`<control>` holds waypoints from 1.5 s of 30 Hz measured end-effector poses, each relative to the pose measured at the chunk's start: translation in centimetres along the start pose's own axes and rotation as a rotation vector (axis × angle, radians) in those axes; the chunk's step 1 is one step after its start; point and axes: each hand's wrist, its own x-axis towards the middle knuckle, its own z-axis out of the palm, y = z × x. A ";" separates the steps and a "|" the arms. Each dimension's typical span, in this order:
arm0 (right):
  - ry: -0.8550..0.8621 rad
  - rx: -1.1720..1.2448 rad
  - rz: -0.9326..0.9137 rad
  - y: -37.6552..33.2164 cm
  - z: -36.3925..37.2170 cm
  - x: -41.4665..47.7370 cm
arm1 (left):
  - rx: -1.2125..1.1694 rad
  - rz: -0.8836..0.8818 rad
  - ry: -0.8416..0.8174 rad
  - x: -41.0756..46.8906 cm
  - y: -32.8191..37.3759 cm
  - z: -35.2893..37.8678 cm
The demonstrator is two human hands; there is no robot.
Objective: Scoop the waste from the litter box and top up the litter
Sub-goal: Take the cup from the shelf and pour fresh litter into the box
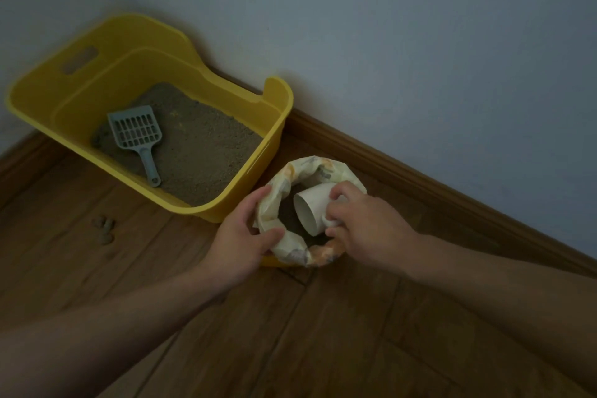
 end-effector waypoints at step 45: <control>-0.308 -0.058 -0.138 0.4 2.0 6.4 | -0.268 -0.368 0.011 1.3 -0.1 -0.3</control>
